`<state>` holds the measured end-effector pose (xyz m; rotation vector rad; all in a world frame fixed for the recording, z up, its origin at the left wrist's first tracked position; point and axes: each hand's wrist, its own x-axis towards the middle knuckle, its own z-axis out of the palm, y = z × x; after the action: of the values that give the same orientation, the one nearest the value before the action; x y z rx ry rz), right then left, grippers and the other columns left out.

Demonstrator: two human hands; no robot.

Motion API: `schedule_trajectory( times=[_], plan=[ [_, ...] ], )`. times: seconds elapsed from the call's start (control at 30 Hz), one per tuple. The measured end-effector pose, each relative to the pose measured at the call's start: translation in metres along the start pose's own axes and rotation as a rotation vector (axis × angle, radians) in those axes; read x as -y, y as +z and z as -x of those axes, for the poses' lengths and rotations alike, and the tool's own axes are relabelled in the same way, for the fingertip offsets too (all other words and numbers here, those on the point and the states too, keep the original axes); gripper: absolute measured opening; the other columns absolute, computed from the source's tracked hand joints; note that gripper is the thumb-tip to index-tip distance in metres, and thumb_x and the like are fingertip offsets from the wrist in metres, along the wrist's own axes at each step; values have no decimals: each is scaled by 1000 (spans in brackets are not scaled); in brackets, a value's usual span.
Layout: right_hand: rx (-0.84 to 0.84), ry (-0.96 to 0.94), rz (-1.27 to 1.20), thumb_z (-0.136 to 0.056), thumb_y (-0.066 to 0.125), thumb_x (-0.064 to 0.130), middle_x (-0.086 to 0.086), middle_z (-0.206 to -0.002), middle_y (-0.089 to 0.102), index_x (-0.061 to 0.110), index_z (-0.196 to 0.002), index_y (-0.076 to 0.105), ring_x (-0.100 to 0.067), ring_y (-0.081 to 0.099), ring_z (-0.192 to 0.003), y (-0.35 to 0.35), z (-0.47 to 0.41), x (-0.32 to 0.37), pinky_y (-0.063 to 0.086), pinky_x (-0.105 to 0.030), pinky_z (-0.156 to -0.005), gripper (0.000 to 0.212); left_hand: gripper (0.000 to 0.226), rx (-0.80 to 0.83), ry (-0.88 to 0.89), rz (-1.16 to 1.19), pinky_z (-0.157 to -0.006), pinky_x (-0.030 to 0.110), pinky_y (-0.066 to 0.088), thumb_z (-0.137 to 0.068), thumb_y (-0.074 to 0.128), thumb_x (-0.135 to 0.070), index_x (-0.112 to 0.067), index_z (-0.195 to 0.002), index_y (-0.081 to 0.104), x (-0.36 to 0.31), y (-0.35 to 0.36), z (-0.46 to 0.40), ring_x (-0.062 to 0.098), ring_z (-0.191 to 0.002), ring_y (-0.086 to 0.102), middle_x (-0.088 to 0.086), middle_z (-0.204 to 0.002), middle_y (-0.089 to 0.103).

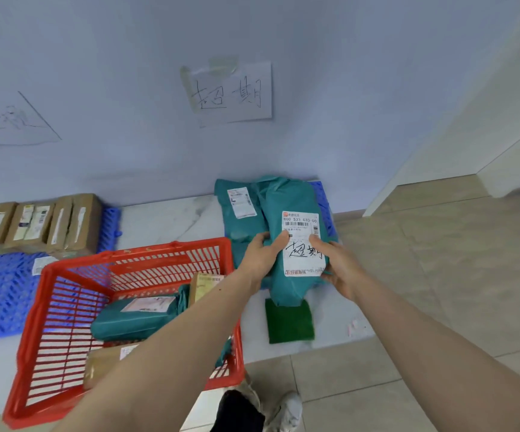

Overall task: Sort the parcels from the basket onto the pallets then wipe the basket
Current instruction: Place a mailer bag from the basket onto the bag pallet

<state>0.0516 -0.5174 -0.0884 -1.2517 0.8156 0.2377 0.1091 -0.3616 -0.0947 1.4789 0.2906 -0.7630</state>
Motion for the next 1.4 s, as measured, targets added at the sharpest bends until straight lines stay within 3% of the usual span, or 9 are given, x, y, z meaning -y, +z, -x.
schedule_trajectory(
  times=[0.2, 0.43, 0.53, 0.67, 0.8, 0.93, 1.03, 1.17, 1.4],
  plan=[
    [-43, -3, 11, -91, 68, 27, -6, -101, 75, 12, -116, 66, -20, 70, -86, -27, -64, 27, 53, -30, -65, 29, 57, 9, -17, -67, -90, 38, 55, -90, 64, -47, -14, -133, 47, -15, 38, -66, 20, -104, 67, 4, -121, 68],
    [-85, 14, 53, -92, 67, 25, -9, -110, 74, 10, -123, 63, -17, 69, -85, -63, -156, 45, 50, -25, -62, 34, 70, 20, -39, -276, -83, 27, 44, -93, 64, -38, -12, -148, 29, -25, 69, -146, 16, -102, 55, 0, -122, 53],
    [-98, 5, 64, -93, 66, 21, -10, -106, 74, 10, -118, 65, -18, 70, -82, -74, -196, 42, 52, -28, -63, 27, 70, -47, 24, -525, -101, 36, 43, -89, 65, -46, -11, -143, 37, -16, 79, -189, 22, -121, 49, 4, -138, 50],
    [-144, 28, 57, -93, 68, 21, -10, -105, 74, 10, -115, 66, -22, 70, -84, -85, -253, 29, 60, -38, -73, 25, 78, -144, 103, -817, -114, 41, 27, -87, 63, -53, -8, -144, 35, -1, 89, -242, 29, -140, 29, 10, -150, 36],
    [-142, 29, 55, -94, 66, 18, -3, -94, 73, 12, -111, 65, -13, 69, -72, -96, -306, 19, 50, -18, -46, 18, 98, -212, 117, -1063, -123, 45, 9, -85, 56, -64, -10, -155, 14, 14, 96, -289, 27, -152, 0, 9, -164, 7],
    [-100, 11, 116, -94, 66, 16, -6, -100, 73, 16, -103, 65, -16, 71, -81, -105, -354, 13, 59, -28, -68, 9, 106, -242, 120, -1250, -122, 50, -3, -83, 48, -74, -16, -157, -1, 28, 98, -322, 27, -151, -16, 4, -165, -10],
    [-36, 12, 190, -94, 65, 23, -5, -108, 73, 15, -114, 66, -21, 71, -95, -104, -379, 4, 57, -39, -89, 22, 104, -255, 89, -1235, -121, 54, -3, -83, 48, -73, -19, -157, 1, 38, 95, -334, 27, -150, -16, 3, -165, -10],
    [-88, -10, 258, -98, 57, 20, 0, -95, 69, 15, -109, 63, -17, 67, -85, -94, -394, -6, 55, -32, -79, 13, 101, -255, 23, -1208, -121, 54, -4, -86, 47, -72, -18, -157, 1, 49, 95, -339, 26, -150, -17, 3, -165, -12],
    [-120, -40, 343, -97, 55, 26, 1, -101, 70, 17, -113, 61, -18, 68, -91, -93, -394, -6, 57, -30, -76, 20, 96, -286, 32, -1179, -121, 53, -3, -88, 49, -66, -16, -157, 4, 49, 98, -338, 25, -151, -16, 3, -165, -10]
  ],
)
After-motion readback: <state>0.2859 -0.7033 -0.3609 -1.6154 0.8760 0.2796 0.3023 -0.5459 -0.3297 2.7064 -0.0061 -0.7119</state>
